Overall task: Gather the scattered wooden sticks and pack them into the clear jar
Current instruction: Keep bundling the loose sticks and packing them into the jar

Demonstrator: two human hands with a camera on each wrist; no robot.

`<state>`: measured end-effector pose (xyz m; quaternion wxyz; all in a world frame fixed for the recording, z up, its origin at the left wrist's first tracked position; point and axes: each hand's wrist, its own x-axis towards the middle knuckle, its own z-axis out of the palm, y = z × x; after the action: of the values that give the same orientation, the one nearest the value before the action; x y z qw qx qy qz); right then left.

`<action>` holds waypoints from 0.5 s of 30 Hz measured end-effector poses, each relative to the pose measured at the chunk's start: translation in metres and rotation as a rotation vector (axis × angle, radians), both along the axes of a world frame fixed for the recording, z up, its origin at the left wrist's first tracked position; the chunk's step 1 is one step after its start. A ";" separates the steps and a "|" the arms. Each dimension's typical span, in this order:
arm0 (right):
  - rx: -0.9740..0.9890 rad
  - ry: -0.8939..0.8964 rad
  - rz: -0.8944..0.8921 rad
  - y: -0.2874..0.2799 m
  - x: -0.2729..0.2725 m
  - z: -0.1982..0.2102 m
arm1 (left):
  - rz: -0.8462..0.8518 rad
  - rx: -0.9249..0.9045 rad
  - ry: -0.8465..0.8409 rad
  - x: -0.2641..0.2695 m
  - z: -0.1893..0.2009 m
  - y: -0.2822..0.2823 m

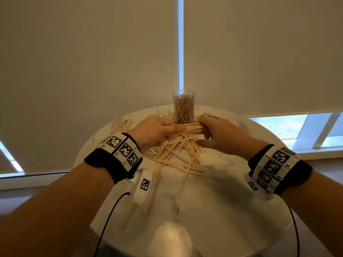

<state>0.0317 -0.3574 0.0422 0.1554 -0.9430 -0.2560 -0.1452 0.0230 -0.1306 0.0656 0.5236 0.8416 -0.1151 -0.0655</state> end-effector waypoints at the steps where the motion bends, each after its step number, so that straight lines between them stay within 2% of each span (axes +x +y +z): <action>1: 0.073 0.032 0.012 0.000 -0.001 0.000 | -0.003 -0.035 0.003 0.001 -0.002 0.001; 4: 0.169 0.027 0.043 0.010 -0.007 0.000 | -0.055 -0.113 0.052 -0.003 -0.005 -0.004; 7: 0.037 -0.096 -0.086 0.019 -0.010 0.004 | -0.074 -0.196 0.108 -0.007 -0.006 -0.010; 11: -0.233 -0.229 -0.333 0.025 -0.012 0.010 | 0.076 -0.369 0.164 -0.008 0.000 -0.019; 13: -0.267 -0.209 -0.378 0.029 -0.013 0.013 | 0.179 -0.440 0.170 -0.005 0.003 -0.021; 15: -0.266 -0.187 -0.381 0.033 -0.013 0.015 | 0.177 -0.485 0.160 -0.006 0.005 -0.025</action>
<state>0.0186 -0.3246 0.0570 -0.0246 -0.9688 -0.1039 -0.2235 0.0175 -0.1558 0.0701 0.7212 0.6903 -0.0117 -0.0565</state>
